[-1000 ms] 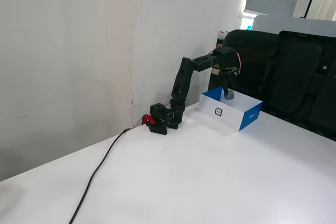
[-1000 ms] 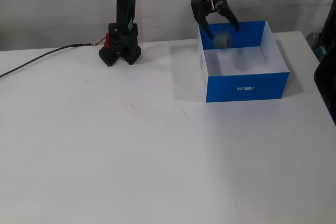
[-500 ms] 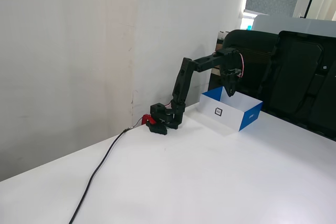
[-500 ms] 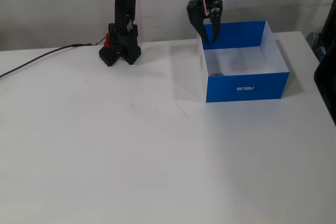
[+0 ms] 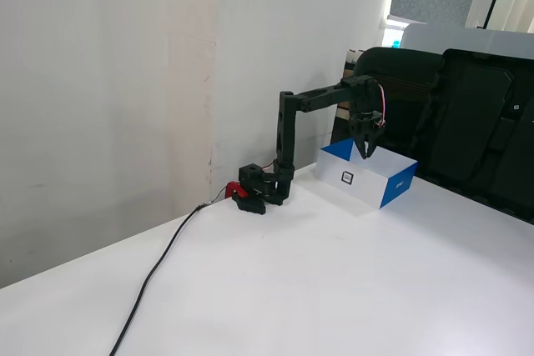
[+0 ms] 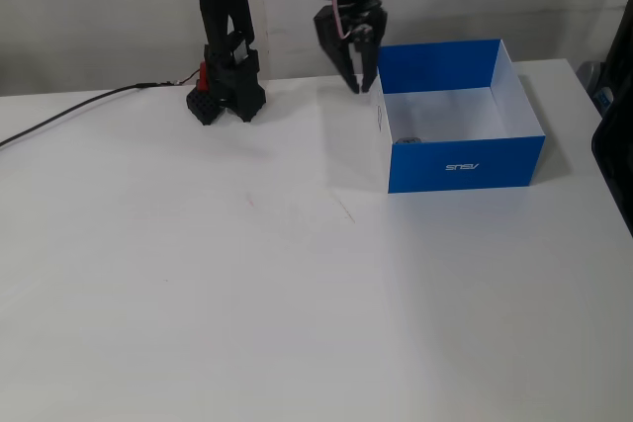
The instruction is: Grasp the gray block and put it in the box.
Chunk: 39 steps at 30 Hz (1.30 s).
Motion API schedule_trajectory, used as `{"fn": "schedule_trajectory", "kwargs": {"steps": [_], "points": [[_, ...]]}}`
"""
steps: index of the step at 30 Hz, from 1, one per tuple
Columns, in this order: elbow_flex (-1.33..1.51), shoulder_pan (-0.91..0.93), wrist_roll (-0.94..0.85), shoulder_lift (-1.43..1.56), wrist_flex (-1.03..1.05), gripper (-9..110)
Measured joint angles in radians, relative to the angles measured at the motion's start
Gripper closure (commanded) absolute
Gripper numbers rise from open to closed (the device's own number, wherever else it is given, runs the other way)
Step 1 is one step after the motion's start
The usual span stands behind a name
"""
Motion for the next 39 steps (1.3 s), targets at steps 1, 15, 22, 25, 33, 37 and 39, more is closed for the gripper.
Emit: {"fn": "schedule_trajectory", "kwargs": {"steps": [1,15,22,25,33,37,39], "points": [[0.026,-0.018,0.000,0.017,-0.006,101],[0.290,-0.383,0.000,0.258,-0.052,101],[0.518,-0.566,0.000,0.436,-0.135,101],[0.644,-0.637,-0.012,0.522,-0.195,101],[0.939,-0.773,-0.054,0.699,-0.321,101],[1.066,-0.805,-0.077,0.747,-0.391,101],[1.140,-0.818,-0.094,0.775,-0.437,101]]}}
